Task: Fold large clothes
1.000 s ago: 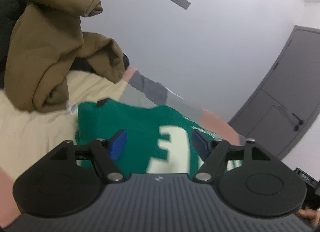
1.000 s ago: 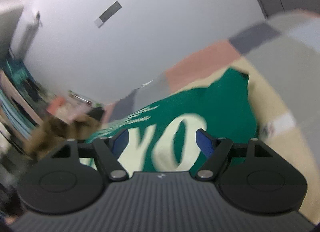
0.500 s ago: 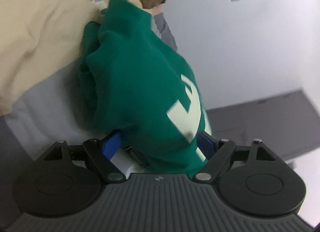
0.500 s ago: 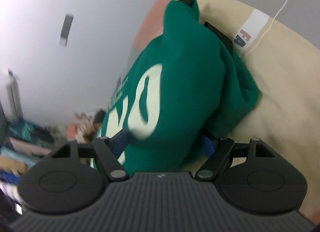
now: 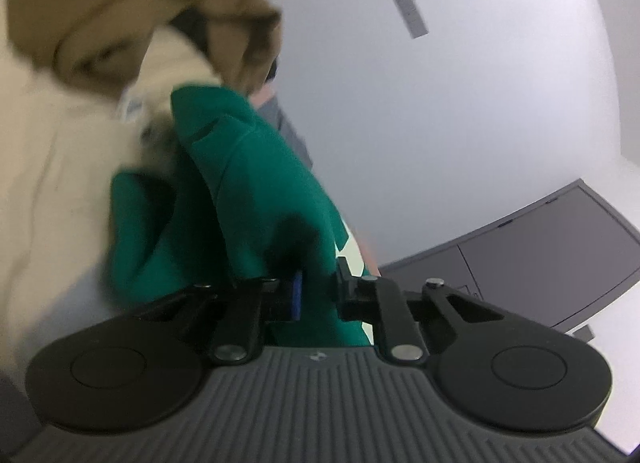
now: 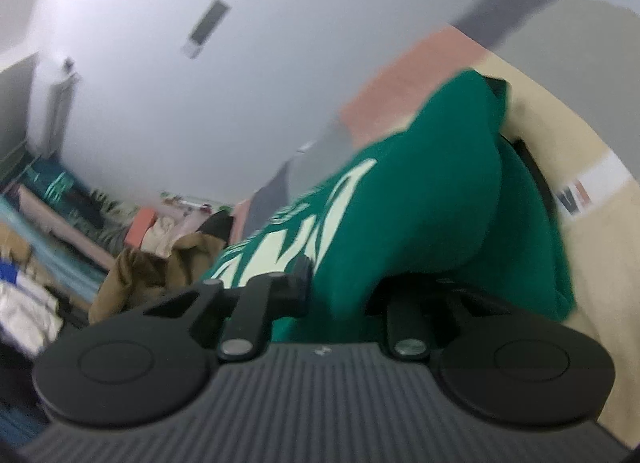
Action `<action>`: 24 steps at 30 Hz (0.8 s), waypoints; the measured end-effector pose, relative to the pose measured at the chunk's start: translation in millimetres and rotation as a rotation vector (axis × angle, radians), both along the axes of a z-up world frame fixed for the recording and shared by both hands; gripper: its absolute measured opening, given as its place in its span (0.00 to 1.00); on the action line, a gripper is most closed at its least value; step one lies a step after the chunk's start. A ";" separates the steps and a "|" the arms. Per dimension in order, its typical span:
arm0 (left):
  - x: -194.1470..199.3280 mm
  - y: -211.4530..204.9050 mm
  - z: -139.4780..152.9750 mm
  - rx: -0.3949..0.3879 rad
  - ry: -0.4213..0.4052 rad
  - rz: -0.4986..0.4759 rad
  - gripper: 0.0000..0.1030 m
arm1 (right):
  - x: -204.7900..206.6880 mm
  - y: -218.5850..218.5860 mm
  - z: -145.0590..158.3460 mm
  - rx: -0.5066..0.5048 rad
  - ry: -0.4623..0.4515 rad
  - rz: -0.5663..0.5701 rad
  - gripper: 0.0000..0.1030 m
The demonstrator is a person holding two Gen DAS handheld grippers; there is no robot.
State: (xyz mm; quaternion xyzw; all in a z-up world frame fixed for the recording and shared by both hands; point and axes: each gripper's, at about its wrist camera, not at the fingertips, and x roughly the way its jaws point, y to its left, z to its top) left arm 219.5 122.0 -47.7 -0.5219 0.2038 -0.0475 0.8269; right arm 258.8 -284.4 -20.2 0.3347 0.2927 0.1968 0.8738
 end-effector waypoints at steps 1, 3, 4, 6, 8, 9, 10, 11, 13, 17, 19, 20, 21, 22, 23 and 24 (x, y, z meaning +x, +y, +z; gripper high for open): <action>0.4 0.9 0.7 0.026 0.002 0.002 0.17 | 0.0 2.9 0.3 -0.016 -0.003 0.004 0.20; -1.0 -1.7 -6.6 0.045 0.042 0.014 0.16 | -3.1 7.5 -6.0 -0.044 0.021 0.006 0.20; 0.3 -2.5 -12.3 0.043 0.067 0.017 0.16 | -3.4 8.9 -11.0 -0.051 0.046 0.004 0.20; 2.1 -4.5 -22.3 0.055 0.114 0.012 0.16 | -4.9 10.5 -23.7 -0.053 0.095 -0.001 0.21; 3.3 -5.5 -30.7 0.062 0.152 0.006 0.16 | -5.0 9.4 -34.0 -0.041 0.128 -0.002 0.22; 4.4 -5.5 -33.7 0.061 0.168 0.003 0.16 | -5.5 8.6 -38.3 -0.034 0.146 -0.003 0.23; 5.7 -6.2 -34.9 0.064 0.185 -0.002 0.16 | -6.3 7.9 -41.3 -0.027 0.162 -0.003 0.23; 0.8 -5.1 -36.6 0.070 0.192 -0.005 0.16 | -6.7 7.1 -42.8 -0.019 0.182 -0.003 0.24; -1.1 -5.4 -34.5 0.066 0.196 -0.005 0.17 | -8.4 2.9 -43.4 0.019 0.211 -0.010 0.24; 3.2 0.7 -36.5 0.041 0.188 0.002 0.30 | -18.3 -5.8 -41.1 0.077 0.246 -0.035 0.41; 1.3 0.5 -33.8 0.023 0.182 -0.005 0.55 | -22.4 -11.9 -44.5 0.104 0.288 -0.060 0.65; 0.5 0.1 -33.9 -0.002 0.176 -0.019 0.61 | -26.1 -18.2 -48.1 0.136 0.307 -0.071 0.82; -0.8 -0.6 -34.0 -0.024 0.174 -0.030 0.69 | -28.1 -22.2 -52.7 0.173 0.325 -0.080 0.86; -1.9 -1.9 -34.2 -0.036 0.190 -0.030 0.76 | -29.2 -25.0 -56.9 0.209 0.346 -0.086 0.86; -3.5 -3.5 -34.3 -0.036 0.213 -0.020 0.81 | -28.9 -27.0 -61.4 0.238 0.369 -0.088 0.86; -5.5 -4.8 -35.0 -0.034 0.233 -0.010 0.89 | -27.8 -27.6 -66.0 0.261 0.388 -0.088 0.86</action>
